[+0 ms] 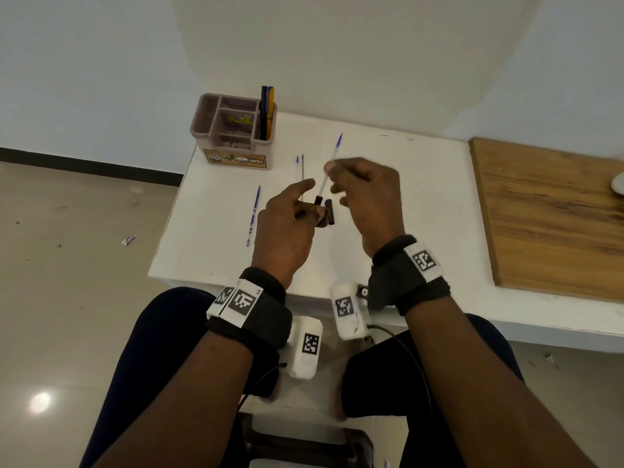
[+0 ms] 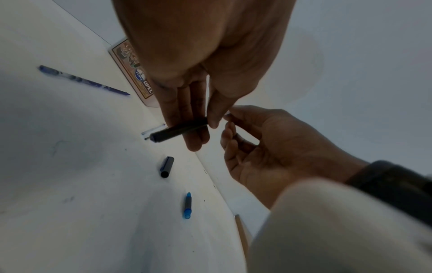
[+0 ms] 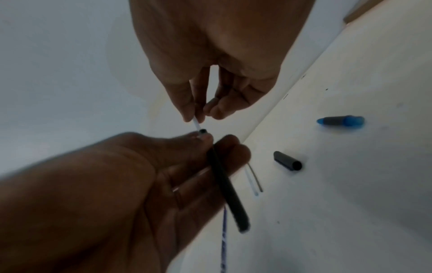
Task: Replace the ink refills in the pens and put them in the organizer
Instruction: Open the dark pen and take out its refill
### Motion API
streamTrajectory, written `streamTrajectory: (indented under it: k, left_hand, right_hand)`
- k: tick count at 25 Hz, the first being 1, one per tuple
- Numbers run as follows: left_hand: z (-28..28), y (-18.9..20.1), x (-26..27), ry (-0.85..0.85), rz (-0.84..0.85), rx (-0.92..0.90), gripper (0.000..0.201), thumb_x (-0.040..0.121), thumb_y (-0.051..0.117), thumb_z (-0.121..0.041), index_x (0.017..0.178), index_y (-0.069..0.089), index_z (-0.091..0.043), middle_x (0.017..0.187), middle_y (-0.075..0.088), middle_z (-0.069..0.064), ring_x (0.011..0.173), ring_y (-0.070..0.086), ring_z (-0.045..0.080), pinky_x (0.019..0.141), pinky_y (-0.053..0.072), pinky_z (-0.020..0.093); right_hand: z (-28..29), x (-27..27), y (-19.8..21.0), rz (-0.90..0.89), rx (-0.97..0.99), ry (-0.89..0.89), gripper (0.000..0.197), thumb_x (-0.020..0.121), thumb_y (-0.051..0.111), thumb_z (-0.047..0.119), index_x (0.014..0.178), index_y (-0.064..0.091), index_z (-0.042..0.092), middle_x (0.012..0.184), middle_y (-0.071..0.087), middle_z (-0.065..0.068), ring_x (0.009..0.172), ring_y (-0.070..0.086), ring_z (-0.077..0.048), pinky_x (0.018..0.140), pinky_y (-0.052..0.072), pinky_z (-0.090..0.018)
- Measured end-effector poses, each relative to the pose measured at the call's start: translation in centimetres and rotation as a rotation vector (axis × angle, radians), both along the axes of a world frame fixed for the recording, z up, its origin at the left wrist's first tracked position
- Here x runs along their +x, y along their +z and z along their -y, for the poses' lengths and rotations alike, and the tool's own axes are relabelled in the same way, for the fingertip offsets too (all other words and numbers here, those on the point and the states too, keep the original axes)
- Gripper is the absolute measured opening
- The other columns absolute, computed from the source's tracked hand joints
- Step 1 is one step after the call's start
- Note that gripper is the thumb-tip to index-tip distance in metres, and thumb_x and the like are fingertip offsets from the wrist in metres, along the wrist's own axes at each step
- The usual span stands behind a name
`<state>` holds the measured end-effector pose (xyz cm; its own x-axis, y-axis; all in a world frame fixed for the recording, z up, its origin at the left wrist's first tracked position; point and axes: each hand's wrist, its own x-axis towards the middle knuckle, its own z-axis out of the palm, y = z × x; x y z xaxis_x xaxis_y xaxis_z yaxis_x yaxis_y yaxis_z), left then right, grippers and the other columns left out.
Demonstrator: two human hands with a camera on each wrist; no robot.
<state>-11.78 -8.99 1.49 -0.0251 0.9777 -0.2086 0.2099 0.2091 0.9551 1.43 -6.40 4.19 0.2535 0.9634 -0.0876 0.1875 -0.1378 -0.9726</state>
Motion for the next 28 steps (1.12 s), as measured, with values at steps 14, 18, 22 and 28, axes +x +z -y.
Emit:
streamTrajectory:
  k: [14, 18, 22, 28]
  left_hand:
    - [-2.2, 0.0, -6.1, 0.325, 0.226, -0.079, 0.032, 0.097, 0.071, -0.016, 0.127, 0.074, -0.026, 0.11, 0.079, 0.0, 0.108, 0.072, 0.014, 0.108, 0.051, 0.05]
    - [-2.4, 0.2, -6.2, 0.335, 0.234, -0.087, 0.034, 0.097, 0.07, -0.015, 0.129, 0.073, -0.025, 0.11, 0.079, 0.0, 0.11, 0.072, 0.015, 0.109, 0.051, 0.053]
    - [-2.3, 0.5, -6.3, 0.343, 0.239, -0.091, 0.033, 0.097, 0.07, -0.017, 0.129, 0.073, -0.023, 0.114, 0.078, 0.001, 0.111, 0.072, 0.016, 0.108, 0.052, 0.051]
    - [-2.0, 0.8, -7.4, 0.449, 0.207, -0.063, 0.031, 0.095, 0.074, -0.023, 0.126, 0.075, -0.02, 0.114, 0.079, -0.002, 0.109, 0.073, 0.017, 0.105, 0.056, 0.047]
  right_hand:
    - [-13.4, -1.8, -8.8, 0.616, -0.387, 0.125, 0.032, 0.079, 0.074, 0.031, 0.098, 0.074, 0.006, 0.097, 0.076, -0.015, 0.089, 0.076, -0.031, 0.087, 0.063, -0.039]
    - [-13.3, -2.4, -8.6, 0.736, -0.366, 0.111, 0.035, 0.088, 0.076, 0.029, 0.111, 0.067, 0.004, 0.114, 0.069, -0.015, 0.101, 0.07, -0.033, 0.09, 0.059, -0.038]
    - [-12.7, -2.6, -7.7, 0.75, -0.367, 0.108, 0.034, 0.089, 0.072, 0.03, 0.112, 0.066, 0.005, 0.117, 0.068, -0.016, 0.105, 0.069, -0.036, 0.087, 0.056, -0.037]
    - [-8.7, -6.5, -6.3, 0.712, -0.299, 0.34, 0.034, 0.09, 0.07, 0.037, 0.097, 0.073, 0.004, 0.099, 0.074, -0.015, 0.095, 0.073, -0.035, 0.088, 0.061, -0.044]
